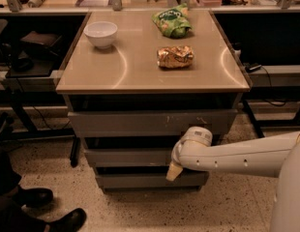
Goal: Open middle drawer
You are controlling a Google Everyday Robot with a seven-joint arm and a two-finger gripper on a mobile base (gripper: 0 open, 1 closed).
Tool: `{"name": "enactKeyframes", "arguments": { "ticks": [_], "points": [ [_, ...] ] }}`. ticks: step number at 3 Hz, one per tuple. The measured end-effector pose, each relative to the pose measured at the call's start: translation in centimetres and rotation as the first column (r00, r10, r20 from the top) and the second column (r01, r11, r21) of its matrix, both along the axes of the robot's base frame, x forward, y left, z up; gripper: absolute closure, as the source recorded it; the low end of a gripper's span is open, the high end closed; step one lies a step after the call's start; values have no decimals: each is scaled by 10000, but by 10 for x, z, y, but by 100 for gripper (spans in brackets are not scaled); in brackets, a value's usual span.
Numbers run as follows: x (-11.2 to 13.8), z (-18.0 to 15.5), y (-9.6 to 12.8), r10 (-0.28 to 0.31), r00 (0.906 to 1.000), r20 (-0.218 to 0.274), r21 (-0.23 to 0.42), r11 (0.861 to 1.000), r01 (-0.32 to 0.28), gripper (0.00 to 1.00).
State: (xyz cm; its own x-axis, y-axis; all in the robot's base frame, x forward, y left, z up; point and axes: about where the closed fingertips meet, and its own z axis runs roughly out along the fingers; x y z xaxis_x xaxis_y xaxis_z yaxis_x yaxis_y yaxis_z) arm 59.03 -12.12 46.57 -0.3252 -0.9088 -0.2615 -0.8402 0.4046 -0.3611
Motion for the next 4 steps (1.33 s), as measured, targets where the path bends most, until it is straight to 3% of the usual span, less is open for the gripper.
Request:
{"name": "enactKeyframes", "arguments": {
  "ticks": [2,4],
  "points": [
    [44,-27,-23,-769,9962,399,1074,9916,722,0],
    [46,-42,-21,-719,9973,145,1240,9898,696,0]
  ]
}}
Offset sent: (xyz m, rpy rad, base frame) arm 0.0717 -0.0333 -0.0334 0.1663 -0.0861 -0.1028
